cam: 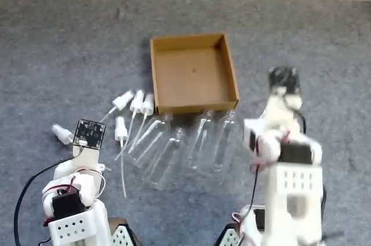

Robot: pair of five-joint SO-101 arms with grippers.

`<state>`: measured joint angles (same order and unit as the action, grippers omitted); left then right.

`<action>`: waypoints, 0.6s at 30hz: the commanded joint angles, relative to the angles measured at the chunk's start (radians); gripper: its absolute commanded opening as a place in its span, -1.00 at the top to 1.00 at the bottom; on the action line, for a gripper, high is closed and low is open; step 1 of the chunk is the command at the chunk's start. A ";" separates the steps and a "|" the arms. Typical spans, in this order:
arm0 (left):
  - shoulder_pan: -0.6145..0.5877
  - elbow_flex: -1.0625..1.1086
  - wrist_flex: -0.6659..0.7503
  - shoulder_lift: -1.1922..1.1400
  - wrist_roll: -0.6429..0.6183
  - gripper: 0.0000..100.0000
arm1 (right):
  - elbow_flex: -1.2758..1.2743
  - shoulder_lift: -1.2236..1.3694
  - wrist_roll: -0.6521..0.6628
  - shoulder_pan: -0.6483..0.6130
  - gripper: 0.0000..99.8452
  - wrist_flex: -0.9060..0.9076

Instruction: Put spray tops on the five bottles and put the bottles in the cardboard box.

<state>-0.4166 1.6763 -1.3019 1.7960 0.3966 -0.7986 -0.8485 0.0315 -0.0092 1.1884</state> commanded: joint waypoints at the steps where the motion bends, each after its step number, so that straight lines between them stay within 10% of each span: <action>1: -0.012 0.019 0.018 0.002 0.009 0.97 | 0.222 0.285 -0.160 -0.010 0.57 0.035; 18: -0.013 0.019 0.018 0.001 0.011 0.98 | 0.217 0.731 -0.258 0.091 0.62 -0.202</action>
<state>-0.4166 1.6763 -1.3019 1.7960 0.3966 -0.5577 -0.1135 -0.2862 0.0430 1.0395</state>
